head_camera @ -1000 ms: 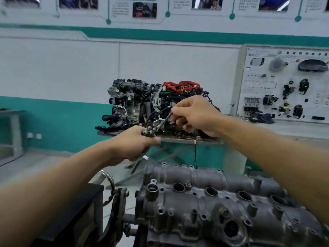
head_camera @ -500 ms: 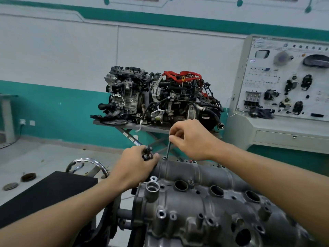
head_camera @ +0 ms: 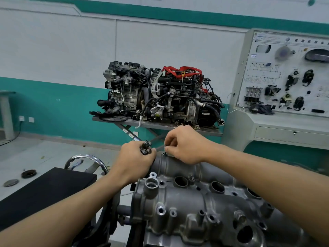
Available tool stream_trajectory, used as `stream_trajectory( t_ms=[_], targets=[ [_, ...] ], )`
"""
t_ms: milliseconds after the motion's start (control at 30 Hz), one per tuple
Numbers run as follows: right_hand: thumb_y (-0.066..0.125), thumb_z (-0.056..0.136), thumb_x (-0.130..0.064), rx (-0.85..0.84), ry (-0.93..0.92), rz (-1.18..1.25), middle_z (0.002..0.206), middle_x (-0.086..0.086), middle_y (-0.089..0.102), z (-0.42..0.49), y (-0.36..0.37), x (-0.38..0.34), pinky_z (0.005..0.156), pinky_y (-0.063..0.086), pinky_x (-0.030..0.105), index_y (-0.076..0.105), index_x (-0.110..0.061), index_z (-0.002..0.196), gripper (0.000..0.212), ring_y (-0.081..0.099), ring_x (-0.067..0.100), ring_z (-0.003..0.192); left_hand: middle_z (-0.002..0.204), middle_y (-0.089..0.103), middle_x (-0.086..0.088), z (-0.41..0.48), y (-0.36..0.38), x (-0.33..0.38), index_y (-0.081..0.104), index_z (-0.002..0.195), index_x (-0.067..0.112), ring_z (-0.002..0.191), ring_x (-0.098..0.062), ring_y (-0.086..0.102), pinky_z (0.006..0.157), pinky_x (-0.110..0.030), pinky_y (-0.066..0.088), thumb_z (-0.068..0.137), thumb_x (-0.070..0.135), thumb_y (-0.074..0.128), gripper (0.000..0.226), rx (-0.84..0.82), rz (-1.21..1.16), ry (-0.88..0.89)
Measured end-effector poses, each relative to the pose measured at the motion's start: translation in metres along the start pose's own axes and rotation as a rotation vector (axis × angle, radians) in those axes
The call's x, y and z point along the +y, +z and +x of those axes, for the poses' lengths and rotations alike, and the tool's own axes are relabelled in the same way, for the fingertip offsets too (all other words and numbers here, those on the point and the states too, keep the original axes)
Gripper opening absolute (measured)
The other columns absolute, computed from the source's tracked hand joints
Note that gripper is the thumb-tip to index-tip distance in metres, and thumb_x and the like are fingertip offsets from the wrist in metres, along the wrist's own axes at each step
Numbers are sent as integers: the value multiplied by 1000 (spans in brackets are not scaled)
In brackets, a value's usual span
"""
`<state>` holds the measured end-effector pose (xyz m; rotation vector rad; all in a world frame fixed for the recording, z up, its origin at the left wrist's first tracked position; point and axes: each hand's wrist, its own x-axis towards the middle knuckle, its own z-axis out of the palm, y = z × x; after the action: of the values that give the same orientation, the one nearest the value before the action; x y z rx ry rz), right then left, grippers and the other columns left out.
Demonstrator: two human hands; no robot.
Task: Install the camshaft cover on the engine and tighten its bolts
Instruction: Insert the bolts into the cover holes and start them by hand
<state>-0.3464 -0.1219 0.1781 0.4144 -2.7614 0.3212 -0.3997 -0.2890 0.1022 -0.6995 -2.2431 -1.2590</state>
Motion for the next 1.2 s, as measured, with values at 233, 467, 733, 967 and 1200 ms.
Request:
stream_trajectory(
  t_ms=[233,467,733,967,1200],
  targets=[
    [57,97,-30,-213,-53,-225,73,-10,55,14,-9,-6,68,38,27,63,-18,86,17,54,17,77,42,44,7,1,2,-2,42,54,15,45,-11,38,47,-23,32,89,30,65,45,-32,0,-33],
    [20,98,-66,-79,102,-348,63,-4,46,16,6,-4,62,33,34,46,-20,59,66,44,17,59,43,44,7,1,0,3,41,55,16,43,-9,36,43,-22,28,90,28,62,43,-73,8,-55],
    [30,103,-48,-271,-6,-358,65,0,57,19,-12,-3,60,40,32,54,-15,62,57,55,17,63,50,48,4,-1,-1,5,45,58,15,51,-16,42,49,-30,31,93,28,61,40,-81,-1,-67],
    [42,96,-21,-269,-8,-91,76,0,67,21,-23,-6,71,51,34,69,-8,94,30,62,21,76,46,47,6,0,0,3,45,56,15,45,-7,40,44,-21,31,91,29,63,41,-64,-6,-80],
    [48,95,-40,-401,37,-305,73,-1,72,28,-32,-2,63,48,29,73,-12,78,41,61,14,67,48,47,6,-1,1,1,44,57,16,49,-12,43,49,-30,30,92,32,62,42,-71,-5,-90]
  ],
)
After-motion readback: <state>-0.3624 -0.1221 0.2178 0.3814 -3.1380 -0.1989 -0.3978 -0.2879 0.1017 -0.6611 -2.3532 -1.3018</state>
